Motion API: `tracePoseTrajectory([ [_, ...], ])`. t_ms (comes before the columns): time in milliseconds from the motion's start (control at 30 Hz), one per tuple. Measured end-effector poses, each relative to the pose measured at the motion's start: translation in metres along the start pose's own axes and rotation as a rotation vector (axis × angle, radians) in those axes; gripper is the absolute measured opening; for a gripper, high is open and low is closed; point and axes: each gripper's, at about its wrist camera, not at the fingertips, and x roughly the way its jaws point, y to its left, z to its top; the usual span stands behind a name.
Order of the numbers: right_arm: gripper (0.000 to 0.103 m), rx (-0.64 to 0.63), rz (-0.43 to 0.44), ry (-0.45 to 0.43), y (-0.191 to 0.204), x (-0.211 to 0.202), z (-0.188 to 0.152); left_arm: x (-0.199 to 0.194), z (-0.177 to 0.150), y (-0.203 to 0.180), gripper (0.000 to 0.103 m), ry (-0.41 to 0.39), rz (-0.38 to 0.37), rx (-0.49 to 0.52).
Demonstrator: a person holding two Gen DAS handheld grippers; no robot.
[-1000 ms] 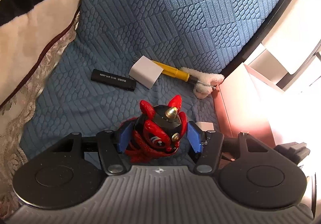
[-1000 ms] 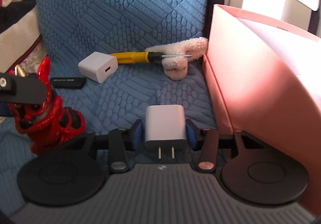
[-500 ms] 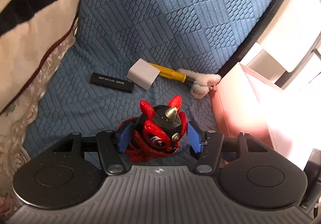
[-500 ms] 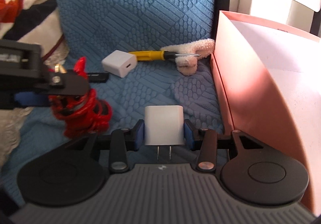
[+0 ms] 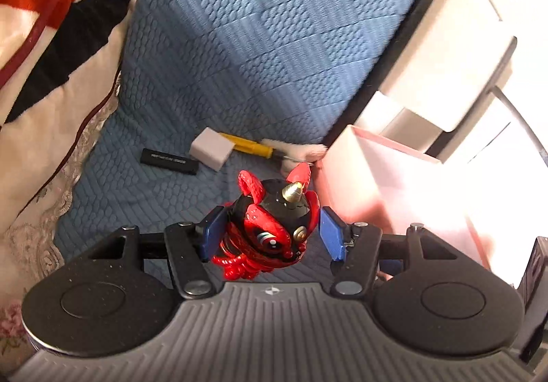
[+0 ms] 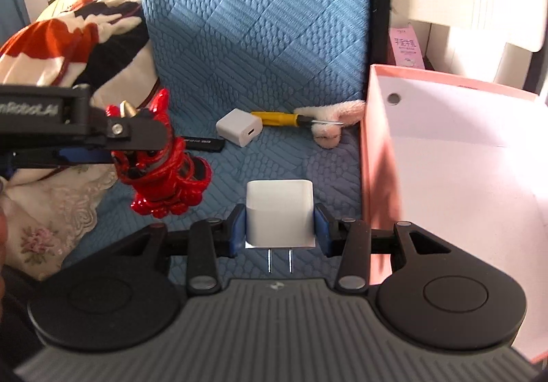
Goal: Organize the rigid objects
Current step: 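Lift the red figurine with the left gripper while the right carries the charger toward the box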
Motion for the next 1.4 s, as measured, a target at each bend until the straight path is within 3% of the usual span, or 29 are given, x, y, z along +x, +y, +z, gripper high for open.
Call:
tracePoseTrajectory([
  [400, 0.045, 0.009, -0.012, -0.094, -0.030, -0.055, 0.023, -0.028, 0.018, -0.040, 0.064, -0.082, -0.045, -0.036],
  [533, 0.045, 0.009, -0.015, -0.126, -0.037, -0.068, 0.031, -0.031, 0.026, -0.055, 0.047, -0.102, -0.090, -0.031],
  [633, 0.045, 0.004, -0.022, -0.139, -0.043, -0.072, 0.037, -0.022, 0.030, -0.063, 0.046, -0.095, -0.096, -0.025],
  [1000, 0.045, 0.048, -0.043, -0.103, -0.057, -0.060, 0.017, 0.017, -0.008, -0.032, 0.047, -0.027, -0.070, -0.135],
  [1067, 0.045, 0.060, -0.047, -0.093, -0.059, -0.056, 0.011, 0.025, -0.015, -0.021, 0.050, -0.009, -0.055, -0.171],
  [1167, 0.045, 0.081, -0.052, -0.079, -0.061, -0.052, 0.001, 0.037, -0.023, -0.008, 0.070, 0.023, -0.011, -0.215],
  [1400, 0.045, 0.091, -0.061, -0.078, -0.058, -0.048, -0.002, 0.067, -0.036, -0.012, 0.074, 0.092, -0.056, -0.202],
])
